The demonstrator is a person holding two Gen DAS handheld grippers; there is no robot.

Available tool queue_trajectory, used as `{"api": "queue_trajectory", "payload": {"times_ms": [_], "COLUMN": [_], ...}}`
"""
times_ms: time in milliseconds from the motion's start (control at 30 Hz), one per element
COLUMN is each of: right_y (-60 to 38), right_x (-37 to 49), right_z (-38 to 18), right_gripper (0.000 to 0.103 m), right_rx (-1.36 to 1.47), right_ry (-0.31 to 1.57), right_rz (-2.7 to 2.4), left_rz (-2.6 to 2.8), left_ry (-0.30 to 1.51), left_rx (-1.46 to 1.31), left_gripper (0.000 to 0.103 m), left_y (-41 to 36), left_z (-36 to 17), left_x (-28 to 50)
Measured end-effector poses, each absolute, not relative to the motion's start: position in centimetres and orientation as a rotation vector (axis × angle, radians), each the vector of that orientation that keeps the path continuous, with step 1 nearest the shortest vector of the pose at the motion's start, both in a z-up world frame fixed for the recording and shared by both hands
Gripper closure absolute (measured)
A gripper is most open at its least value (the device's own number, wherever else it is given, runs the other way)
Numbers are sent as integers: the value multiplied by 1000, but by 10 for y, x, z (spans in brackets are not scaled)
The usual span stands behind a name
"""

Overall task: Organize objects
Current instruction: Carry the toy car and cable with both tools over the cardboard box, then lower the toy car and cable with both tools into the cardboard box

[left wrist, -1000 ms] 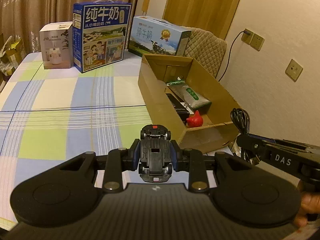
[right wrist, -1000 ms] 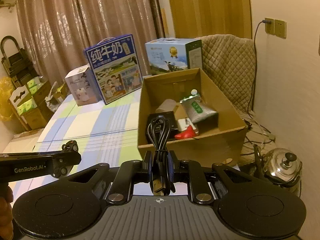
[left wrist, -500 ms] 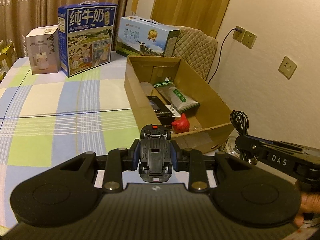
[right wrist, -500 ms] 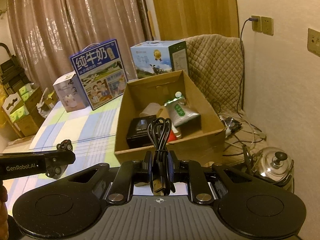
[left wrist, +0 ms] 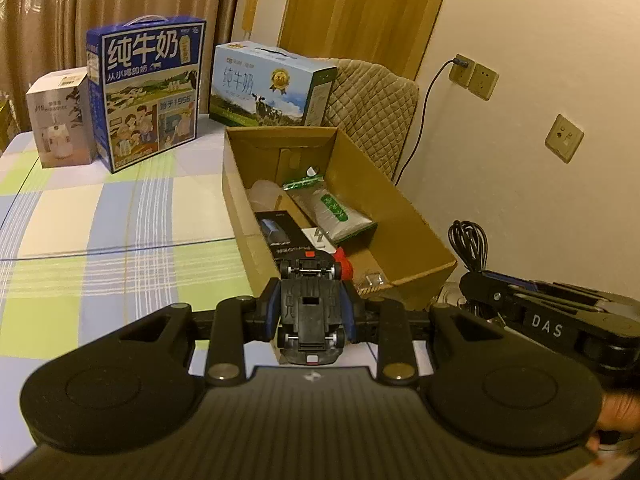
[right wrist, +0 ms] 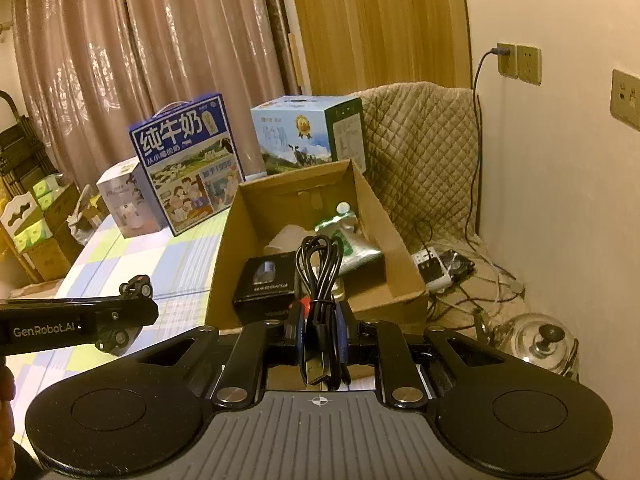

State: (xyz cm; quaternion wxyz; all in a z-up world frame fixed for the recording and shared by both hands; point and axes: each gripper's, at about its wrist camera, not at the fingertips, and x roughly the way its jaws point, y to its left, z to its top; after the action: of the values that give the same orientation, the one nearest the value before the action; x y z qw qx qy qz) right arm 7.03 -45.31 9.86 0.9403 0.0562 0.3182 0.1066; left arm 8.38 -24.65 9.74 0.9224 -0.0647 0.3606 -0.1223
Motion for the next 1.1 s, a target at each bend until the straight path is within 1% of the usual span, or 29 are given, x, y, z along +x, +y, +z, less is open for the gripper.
{"api": "queue_trajectory", "payload": {"times_ms": [600,1100], "right_y": [-466,-461], "right_x": [116,168], "right_z": [108,109], "right_gripper": [90,90], "right_rx": [58,12], "right_ry": [650,698], "right_rz": [235,288], "left_rz": [-276,-282], "left_ry": [741,782], "left_rx": [-133,-154], "left_gripper": [78,78], "left_y": [-274,-282], "left_z": [99,84], "left_x": [128,171]}}
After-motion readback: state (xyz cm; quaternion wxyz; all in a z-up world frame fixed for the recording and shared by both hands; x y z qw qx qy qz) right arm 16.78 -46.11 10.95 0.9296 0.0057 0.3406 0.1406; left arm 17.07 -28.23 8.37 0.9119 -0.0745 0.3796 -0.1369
